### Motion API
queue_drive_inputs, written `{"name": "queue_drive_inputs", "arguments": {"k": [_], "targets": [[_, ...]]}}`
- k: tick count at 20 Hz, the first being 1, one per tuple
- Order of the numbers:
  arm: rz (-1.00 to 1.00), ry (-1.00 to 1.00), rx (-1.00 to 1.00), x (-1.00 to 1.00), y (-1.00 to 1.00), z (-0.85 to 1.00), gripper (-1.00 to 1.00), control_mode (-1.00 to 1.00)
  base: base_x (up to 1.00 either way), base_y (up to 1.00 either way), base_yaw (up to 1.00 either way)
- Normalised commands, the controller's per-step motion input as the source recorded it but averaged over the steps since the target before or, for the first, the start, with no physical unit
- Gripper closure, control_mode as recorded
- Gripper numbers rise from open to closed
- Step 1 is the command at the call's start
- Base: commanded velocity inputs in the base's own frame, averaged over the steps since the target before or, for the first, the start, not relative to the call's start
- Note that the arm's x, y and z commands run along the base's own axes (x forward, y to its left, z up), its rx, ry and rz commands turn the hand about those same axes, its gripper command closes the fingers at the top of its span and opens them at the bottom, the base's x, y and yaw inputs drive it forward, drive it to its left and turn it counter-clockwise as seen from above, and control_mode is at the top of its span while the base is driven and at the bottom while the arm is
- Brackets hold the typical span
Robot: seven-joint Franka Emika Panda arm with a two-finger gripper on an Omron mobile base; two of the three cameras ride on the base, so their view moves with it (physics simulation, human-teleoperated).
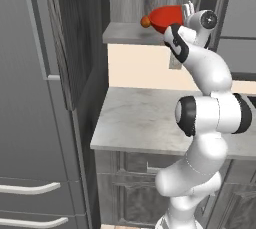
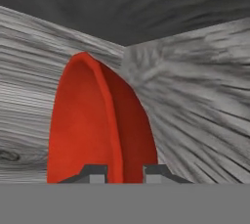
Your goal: Pick the mug and place it in the sink. Pick the bowl and place it in the open cabinet and then close the cabinet.
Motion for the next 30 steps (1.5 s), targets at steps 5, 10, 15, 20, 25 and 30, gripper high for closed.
{"name": "queue_drive_inputs", "arguments": {"k": [5,10,15,20,25,30], "targets": [[0.00,0.01,0.00,0.12,-0.03,-0.07,-1.00,-1.00,0.00,0.00,0.00],[0.00,0.00,0.00,0.00,-0.09,0.00,-1.00,-1.00,0.00,0.00,0.00],[0.00,-0.04,0.00,-0.06,-0.14,0.08,-1.00,-1.00,0.00,0.00,0.00],[0.00,-0.13,0.00,-0.65,0.00,0.37,-1.00,-1.00,0.00,0.00,0.00],[0.02,-0.10,0.00,-0.90,0.05,0.34,-1.00,-1.00,0.00,0.00,0.00],[0.05,-0.23,-0.02,-0.90,0.08,0.05,-1.00,-1.00,0.00,0.00,0.00]]}}
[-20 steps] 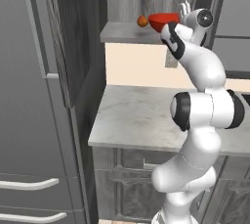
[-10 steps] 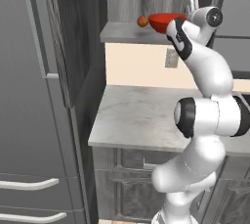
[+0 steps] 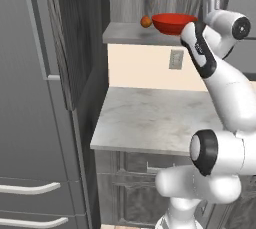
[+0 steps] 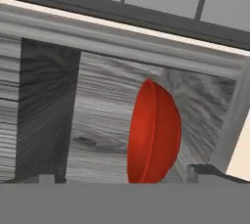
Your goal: Pick the mug and place it in the sink. Pick the bowl and place it in the open cabinet and then close the cabinet.
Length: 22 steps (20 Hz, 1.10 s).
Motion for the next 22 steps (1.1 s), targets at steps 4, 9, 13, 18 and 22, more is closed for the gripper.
{"name": "queue_drive_inputs", "arguments": {"k": [4,9,13,18,22], "targets": [[0.09,-0.32,-0.07,-0.96,0.16,0.17,-1.00,-1.00,0.00,0.00,0.00],[0.15,-0.09,-0.17,-0.96,0.22,0.34,-1.00,-1.00,0.00,0.00,0.00],[0.17,0.15,-0.29,-0.84,0.27,0.42,-1.00,-1.00,0.00,0.00,0.00],[0.07,0.20,-0.28,-0.86,0.26,0.43,-1.00,-1.00,0.00,0.00,0.00],[0.00,0.02,-0.26,-0.99,0.31,0.39,-1.00,-1.00,0.00,0.00,0.00]]}}
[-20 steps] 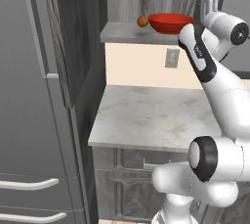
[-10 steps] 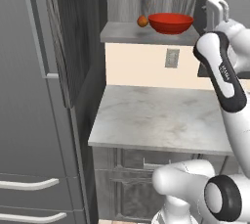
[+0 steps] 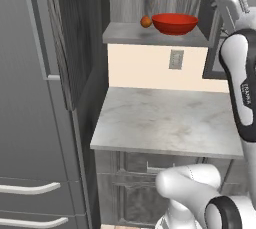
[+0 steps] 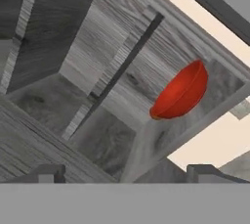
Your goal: Pick the mug and place it in the sink. Pick the bowl and place it in the open cabinet and then close the cabinet.
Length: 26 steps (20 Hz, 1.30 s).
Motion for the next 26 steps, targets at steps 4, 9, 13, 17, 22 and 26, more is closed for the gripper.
{"name": "queue_drive_inputs", "arguments": {"k": [4,9,13,17,22,26], "targets": [[0.00,-0.02,-0.23,-1.00,0.08,0.07,-1.00,-1.00,0.00,0.00,0.00],[0.00,-0.08,-0.18,-1.00,0.02,0.00,-1.00,-1.00,0.00,0.00,0.00],[0.00,-0.06,-0.19,-0.98,0.26,0.00,-1.00,-1.00,0.00,0.00,0.00],[0.00,-0.08,-0.17,-0.78,0.55,0.04,-1.00,-1.00,0.00,0.00,0.00],[0.00,-0.01,-0.20,-0.72,0.60,0.00,-1.00,-1.00,0.00,0.00,0.00],[0.00,0.00,-0.20,-0.81,0.62,0.00,-1.00,-1.00,0.00,0.00,0.00]]}}
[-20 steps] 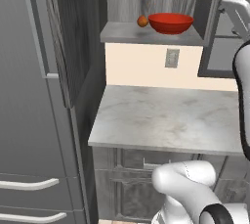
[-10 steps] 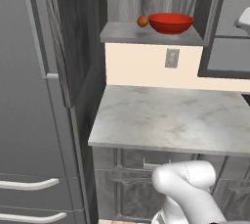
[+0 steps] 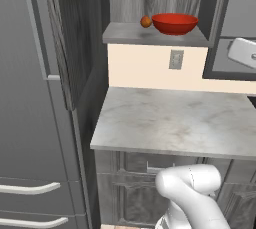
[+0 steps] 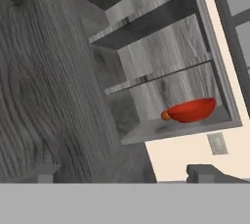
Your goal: Pick the mug and place it in the sink. Pick the bowl and place it in the open cabinet and then close the cabinet.
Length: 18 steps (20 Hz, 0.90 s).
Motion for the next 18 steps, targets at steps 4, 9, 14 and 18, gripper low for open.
{"name": "queue_drive_inputs", "arguments": {"k": [4,9,14,18], "targets": [[-0.01,0.00,-0.18,-0.76,0.69,0.00,-1.00,-1.00,0.00,0.00,0.00],[-0.05,-0.01,-0.12,-0.53,0.85,0.00,-1.00,-1.00,0.00,0.00,0.00],[-0.04,0.00,0.00,-0.47,0.66,-0.12,-1.00,-1.00,0.00,0.00,0.00],[-0.01,0.02,0.00,-0.24,0.50,-0.31,-1.00,-1.00,0.00,0.00,0.00]]}}
